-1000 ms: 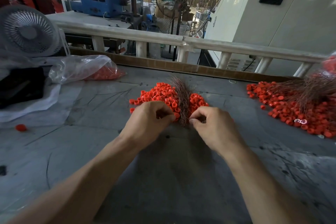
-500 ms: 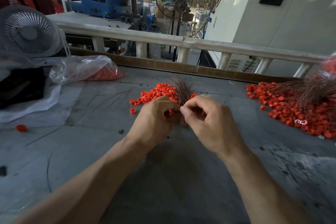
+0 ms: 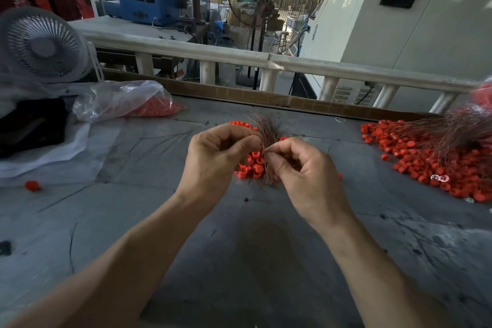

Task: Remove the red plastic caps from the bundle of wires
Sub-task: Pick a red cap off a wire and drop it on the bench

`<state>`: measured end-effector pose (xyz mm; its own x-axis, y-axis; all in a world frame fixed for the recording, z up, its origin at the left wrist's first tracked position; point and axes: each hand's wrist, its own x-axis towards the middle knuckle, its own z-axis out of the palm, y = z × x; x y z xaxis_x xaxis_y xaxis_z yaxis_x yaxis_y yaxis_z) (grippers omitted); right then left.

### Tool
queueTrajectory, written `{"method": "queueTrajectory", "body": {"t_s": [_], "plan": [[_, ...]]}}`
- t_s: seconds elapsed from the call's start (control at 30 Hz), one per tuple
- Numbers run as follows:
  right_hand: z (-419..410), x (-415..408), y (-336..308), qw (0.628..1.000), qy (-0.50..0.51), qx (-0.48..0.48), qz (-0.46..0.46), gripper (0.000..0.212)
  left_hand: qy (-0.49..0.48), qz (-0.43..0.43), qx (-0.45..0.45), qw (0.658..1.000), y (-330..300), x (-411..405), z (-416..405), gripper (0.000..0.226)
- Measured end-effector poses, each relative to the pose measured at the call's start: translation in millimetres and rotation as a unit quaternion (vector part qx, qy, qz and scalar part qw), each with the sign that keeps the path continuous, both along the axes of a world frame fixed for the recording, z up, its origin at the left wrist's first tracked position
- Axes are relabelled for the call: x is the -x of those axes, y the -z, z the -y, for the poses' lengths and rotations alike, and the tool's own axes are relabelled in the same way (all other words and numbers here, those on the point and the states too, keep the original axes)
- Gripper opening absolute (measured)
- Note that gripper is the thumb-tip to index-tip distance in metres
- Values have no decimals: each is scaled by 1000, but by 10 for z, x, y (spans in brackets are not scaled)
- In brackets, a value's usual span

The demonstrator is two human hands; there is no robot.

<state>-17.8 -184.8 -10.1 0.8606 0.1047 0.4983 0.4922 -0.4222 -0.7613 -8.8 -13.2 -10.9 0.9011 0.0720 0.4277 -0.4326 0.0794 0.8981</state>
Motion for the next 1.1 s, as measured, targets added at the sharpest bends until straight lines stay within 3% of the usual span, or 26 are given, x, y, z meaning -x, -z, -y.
{"method": "queueTrajectory", "body": {"t_s": [0.13,0.23,0.4,0.57,0.73,1.1], "plan": [[12,15,-25,998,36,-49,19,10,-80,-35,-30,996,32,-57,-127,10],[40,16,-58,992,55,-114,17,11,-167,-61,-204,963,103,-102,-197,10],[49,16,-86,975,57,-210,-41,12,-172,-79,-387,903,171,-78,-142,12],[55,17,-105,959,50,-265,-86,14,-177,-54,-440,879,198,-81,-104,27],[65,16,-138,950,54,-298,-71,15,-178,-36,-476,861,213,-104,-96,24],[28,2,-71,956,41,-265,-117,11,-155,-58,-429,888,233,-124,-51,21]]}}
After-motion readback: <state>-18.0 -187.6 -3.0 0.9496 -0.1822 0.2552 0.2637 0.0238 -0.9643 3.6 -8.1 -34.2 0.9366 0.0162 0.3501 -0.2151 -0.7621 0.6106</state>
